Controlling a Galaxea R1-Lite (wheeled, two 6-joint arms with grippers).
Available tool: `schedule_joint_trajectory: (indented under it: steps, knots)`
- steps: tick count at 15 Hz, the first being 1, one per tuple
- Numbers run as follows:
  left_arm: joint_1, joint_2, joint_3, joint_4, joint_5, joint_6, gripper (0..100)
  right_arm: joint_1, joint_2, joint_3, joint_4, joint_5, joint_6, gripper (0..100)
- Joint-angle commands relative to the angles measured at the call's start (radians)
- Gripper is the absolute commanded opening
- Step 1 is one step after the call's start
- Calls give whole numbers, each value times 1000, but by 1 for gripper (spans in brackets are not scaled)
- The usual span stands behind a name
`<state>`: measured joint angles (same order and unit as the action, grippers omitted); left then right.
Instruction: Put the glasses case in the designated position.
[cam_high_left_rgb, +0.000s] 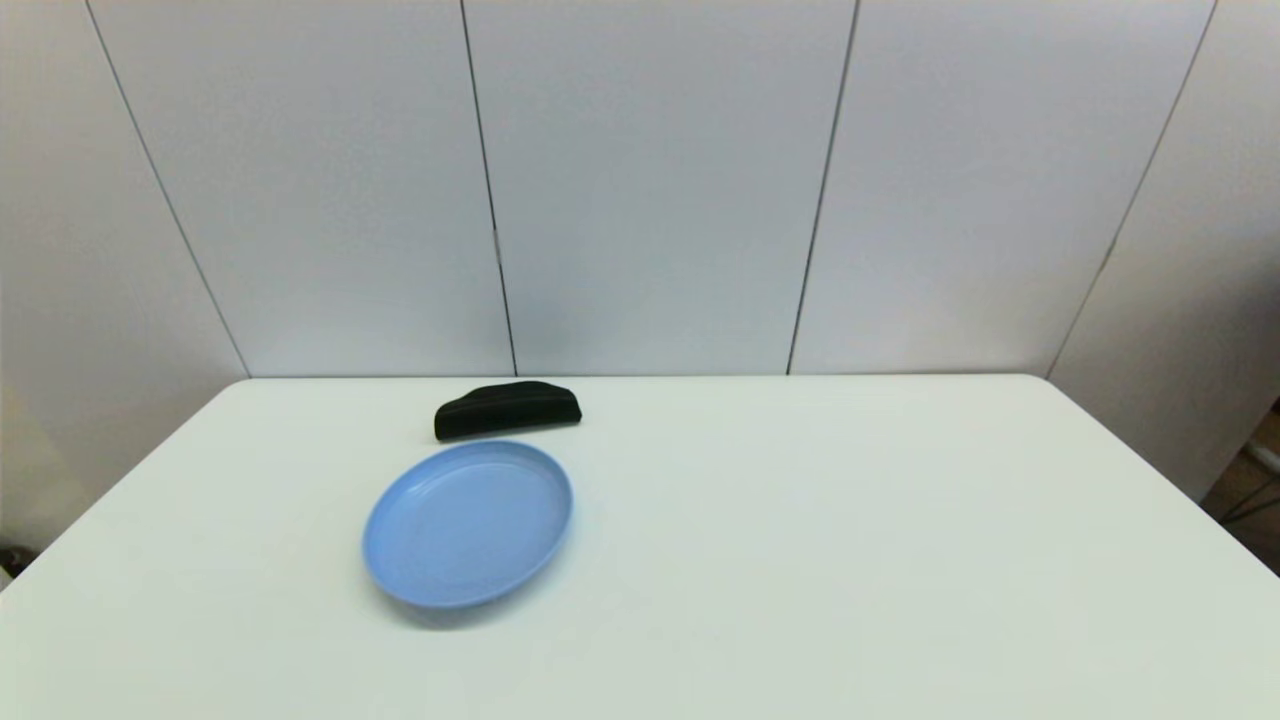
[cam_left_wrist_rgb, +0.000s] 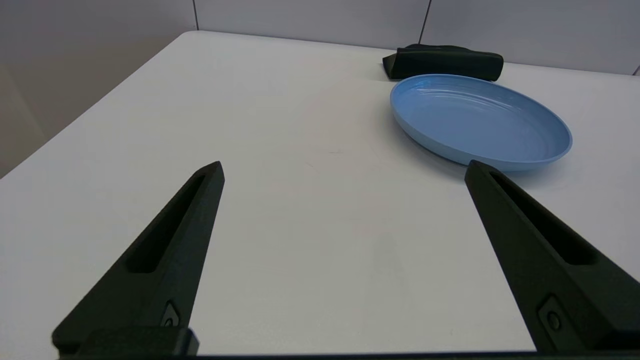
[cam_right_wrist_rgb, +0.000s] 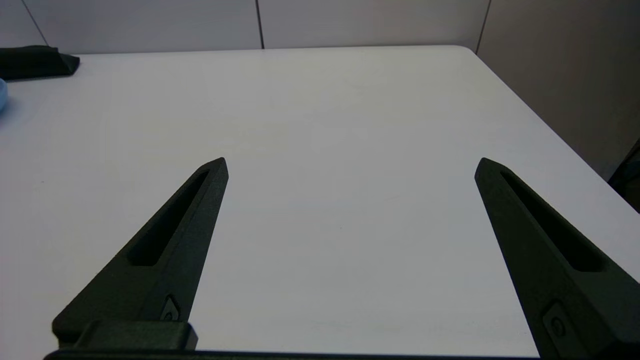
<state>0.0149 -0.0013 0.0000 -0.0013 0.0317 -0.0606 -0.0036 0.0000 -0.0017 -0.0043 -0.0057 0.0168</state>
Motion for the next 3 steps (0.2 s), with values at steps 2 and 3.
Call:
schedule_joint_trajectory:
  steps: [2, 3]
  knots:
    - [0, 1, 0, -3, 1, -1, 100, 1, 0, 0, 0, 1, -1, 100]
    - [0, 1, 0, 0, 1, -1, 100, 1, 0, 0, 0, 1, -1, 100]
